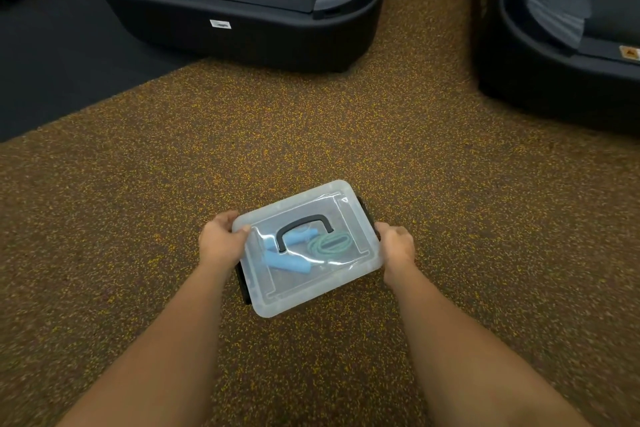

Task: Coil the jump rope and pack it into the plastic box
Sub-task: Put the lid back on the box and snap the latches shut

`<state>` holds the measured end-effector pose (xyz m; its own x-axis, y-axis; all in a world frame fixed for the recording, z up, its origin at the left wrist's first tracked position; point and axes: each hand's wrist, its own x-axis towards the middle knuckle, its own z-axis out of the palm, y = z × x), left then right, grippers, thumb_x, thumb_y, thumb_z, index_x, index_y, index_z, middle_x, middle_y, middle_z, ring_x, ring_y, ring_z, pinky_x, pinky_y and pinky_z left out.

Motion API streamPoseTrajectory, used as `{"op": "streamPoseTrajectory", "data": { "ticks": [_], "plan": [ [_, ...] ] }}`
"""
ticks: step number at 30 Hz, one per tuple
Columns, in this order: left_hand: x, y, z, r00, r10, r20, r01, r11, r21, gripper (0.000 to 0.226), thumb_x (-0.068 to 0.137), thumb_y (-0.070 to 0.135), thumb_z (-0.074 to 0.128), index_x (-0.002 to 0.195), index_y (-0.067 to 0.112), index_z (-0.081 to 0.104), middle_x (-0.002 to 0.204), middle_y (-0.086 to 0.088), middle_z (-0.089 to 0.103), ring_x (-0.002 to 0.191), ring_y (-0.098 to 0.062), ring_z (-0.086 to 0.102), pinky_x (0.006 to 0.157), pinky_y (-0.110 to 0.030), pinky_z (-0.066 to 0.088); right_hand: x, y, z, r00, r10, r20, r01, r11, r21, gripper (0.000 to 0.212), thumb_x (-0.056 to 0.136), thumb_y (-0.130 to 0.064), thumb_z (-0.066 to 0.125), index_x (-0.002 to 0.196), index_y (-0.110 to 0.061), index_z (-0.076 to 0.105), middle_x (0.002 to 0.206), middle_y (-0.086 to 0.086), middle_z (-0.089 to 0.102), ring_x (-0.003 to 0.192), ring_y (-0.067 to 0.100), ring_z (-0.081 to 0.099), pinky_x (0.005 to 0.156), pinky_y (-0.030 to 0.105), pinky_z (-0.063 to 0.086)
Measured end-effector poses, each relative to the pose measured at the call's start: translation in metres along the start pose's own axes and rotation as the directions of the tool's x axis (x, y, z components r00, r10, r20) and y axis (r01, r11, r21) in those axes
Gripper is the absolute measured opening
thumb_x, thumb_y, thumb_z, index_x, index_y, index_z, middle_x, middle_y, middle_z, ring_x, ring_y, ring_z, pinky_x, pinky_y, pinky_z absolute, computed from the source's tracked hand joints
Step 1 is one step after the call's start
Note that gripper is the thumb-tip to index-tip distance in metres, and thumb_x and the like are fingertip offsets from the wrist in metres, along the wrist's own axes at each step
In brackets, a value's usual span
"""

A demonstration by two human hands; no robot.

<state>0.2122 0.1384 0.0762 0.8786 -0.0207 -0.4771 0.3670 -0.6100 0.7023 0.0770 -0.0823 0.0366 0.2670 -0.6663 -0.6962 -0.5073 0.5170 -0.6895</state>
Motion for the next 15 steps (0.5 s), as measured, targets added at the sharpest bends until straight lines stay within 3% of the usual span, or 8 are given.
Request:
{"op": "streamPoseTrajectory", "data": {
  "ticks": [4, 8, 12, 15],
  "plan": [
    [0.003, -0.009, 0.0, 0.986, -0.141, 0.088, 0.148, 0.986, -0.072, 0.06, 0.087, 0.028, 0.065, 0.14, 0.011, 0.041, 0.135, -0.014, 0.053, 0.118, -0.032, 0.053, 0.101, -0.051, 0.042, 0.001, -0.002, 0.001, 0.997, -0.023, 0.072, 0.022, 1.0, 0.016, 0.03, 0.082, -0.043, 0.066, 0.089, -0.016, 0.055, 0.097, 0.007, 0.063, 0.089, 0.025, 0.062, 0.08, 0.041, 0.052],
    [0.001, -0.017, 0.0, 0.951, -0.247, 0.188, 0.271, 0.956, -0.115, 0.077, 0.083, 0.049, 0.063, 0.143, 0.009, 0.034, 0.142, -0.014, 0.046, 0.124, -0.034, 0.048, 0.105, -0.053, 0.036, -0.002, -0.005, 0.001, 0.985, -0.082, 0.149, 0.087, 0.996, -0.024, 0.027, 0.079, -0.04, 0.072, 0.08, -0.016, 0.059, 0.089, 0.007, 0.068, 0.084, 0.026, 0.066, 0.079, 0.042, 0.056],
    [-0.003, -0.017, 0.001, 0.923, -0.309, 0.231, 0.338, 0.936, -0.1, 0.08, 0.084, 0.046, 0.065, 0.144, 0.009, 0.029, 0.143, -0.014, 0.044, 0.125, -0.036, 0.046, 0.103, -0.06, 0.033, -0.002, -0.003, 0.0, 0.981, -0.098, 0.169, 0.106, 0.993, -0.044, 0.027, 0.071, -0.034, 0.079, 0.082, -0.017, 0.062, 0.09, 0.01, 0.071, 0.084, 0.029, 0.069, 0.079, 0.047, 0.057],
    [-0.004, -0.018, -0.001, 0.917, -0.317, 0.242, 0.351, 0.93, -0.112, 0.076, 0.082, 0.042, 0.069, 0.138, 0.005, 0.034, 0.129, -0.014, 0.053, 0.112, -0.036, 0.052, 0.093, -0.061, 0.04, -0.001, -0.003, 0.001, 0.979, -0.141, 0.144, 0.154, 0.985, -0.081, 0.03, 0.066, -0.035, 0.081, 0.083, -0.02, 0.062, 0.093, 0.008, 0.071, 0.086, 0.031, 0.069, 0.08, 0.052, 0.056]
  ]
}}
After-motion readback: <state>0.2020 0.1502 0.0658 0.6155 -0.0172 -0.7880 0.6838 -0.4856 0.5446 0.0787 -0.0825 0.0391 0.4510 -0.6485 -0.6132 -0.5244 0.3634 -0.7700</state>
